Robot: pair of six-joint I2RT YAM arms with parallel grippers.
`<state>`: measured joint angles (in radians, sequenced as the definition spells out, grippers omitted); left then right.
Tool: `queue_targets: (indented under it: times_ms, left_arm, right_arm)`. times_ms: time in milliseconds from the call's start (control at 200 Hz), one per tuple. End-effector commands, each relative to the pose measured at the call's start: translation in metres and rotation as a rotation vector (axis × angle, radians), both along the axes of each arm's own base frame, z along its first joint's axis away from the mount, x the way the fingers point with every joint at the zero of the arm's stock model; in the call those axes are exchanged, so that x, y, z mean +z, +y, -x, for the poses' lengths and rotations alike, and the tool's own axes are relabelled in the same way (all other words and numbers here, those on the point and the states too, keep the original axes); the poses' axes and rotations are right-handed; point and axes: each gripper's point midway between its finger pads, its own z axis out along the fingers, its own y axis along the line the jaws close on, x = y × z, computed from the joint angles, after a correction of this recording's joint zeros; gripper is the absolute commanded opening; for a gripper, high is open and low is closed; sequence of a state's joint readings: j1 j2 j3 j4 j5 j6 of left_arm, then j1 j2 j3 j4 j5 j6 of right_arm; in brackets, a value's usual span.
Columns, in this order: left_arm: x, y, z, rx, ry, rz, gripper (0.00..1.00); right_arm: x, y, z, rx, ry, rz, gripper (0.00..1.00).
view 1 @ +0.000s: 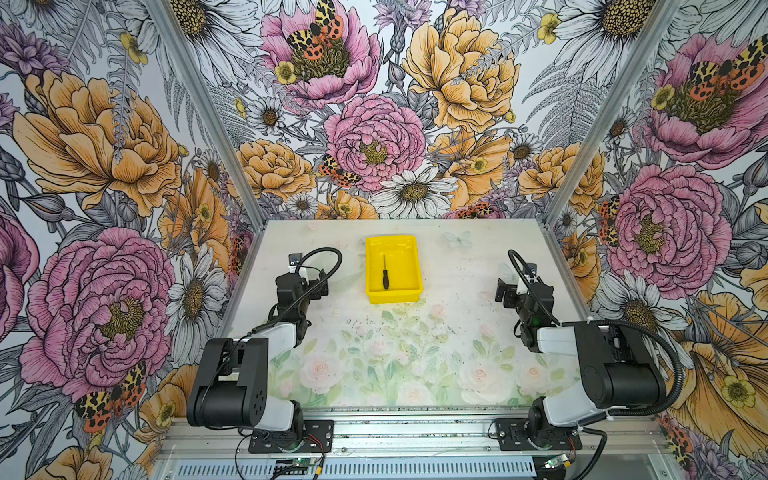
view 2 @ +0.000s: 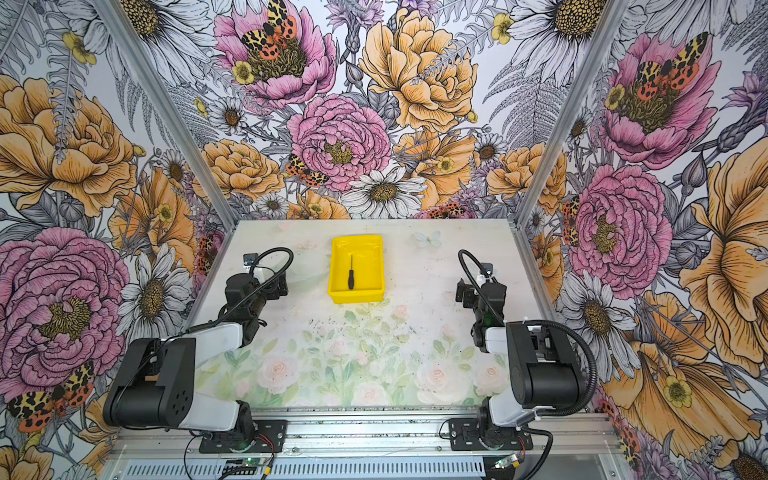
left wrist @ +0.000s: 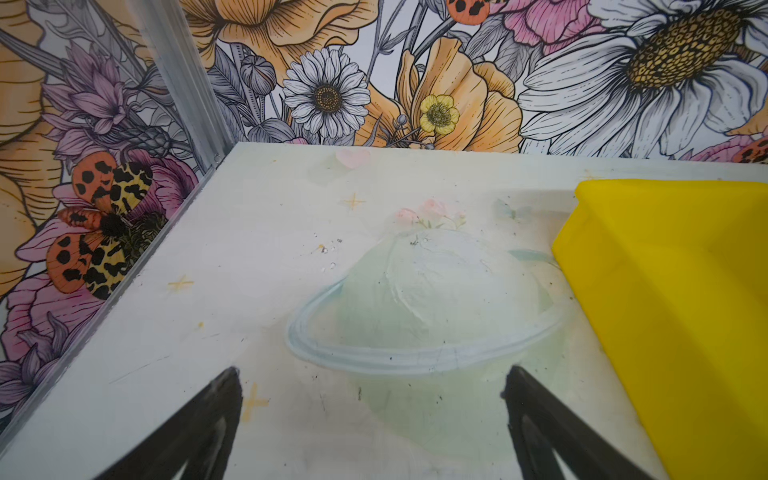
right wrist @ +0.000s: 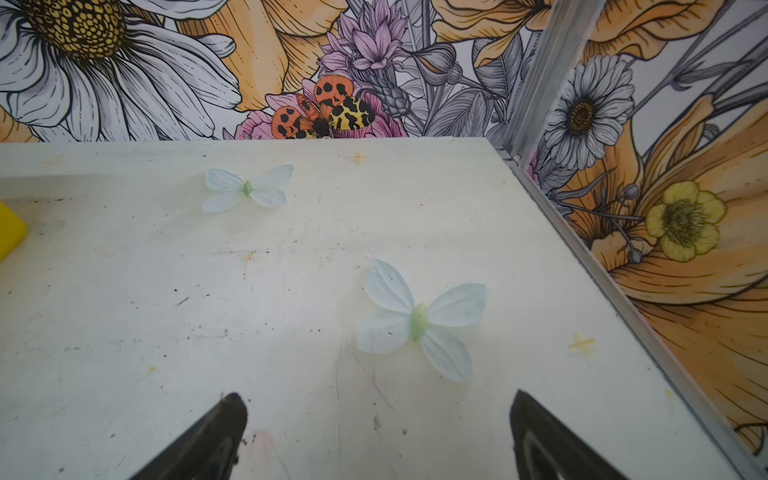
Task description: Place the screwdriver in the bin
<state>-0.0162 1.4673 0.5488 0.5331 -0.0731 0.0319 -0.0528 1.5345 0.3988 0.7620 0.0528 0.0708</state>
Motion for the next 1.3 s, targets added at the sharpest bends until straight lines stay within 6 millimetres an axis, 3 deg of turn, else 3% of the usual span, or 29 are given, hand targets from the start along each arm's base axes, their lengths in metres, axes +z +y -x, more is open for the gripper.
queue_targets:
  times_ms: [0, 175, 380, 1296]
  left_arm:
    - [-0.010, -0.011, -0.010, -0.079, 0.069, 0.000, 0.99]
    - [-0.007, -0.020, -0.007, -0.148, 0.034, 0.009, 0.99]
    - [-0.008, 0.018, 0.015, 0.045, -0.136, 0.049, 0.99]
    - [-0.008, 0.009, 0.015, 0.033, -0.145, 0.005, 0.99]
  right_arm:
    - [0.020, 0.007, -0.008, 0.030, -0.090, -0.029, 0.99]
    - [0.020, 0.007, -0.007, 0.030, -0.091, -0.027, 1.00]
    - [0.020, 0.008, -0.008, 0.031, -0.092, -0.027, 0.99]
    - [0.021, 0.008, -0.008, 0.024, -0.092, -0.017, 0.99]
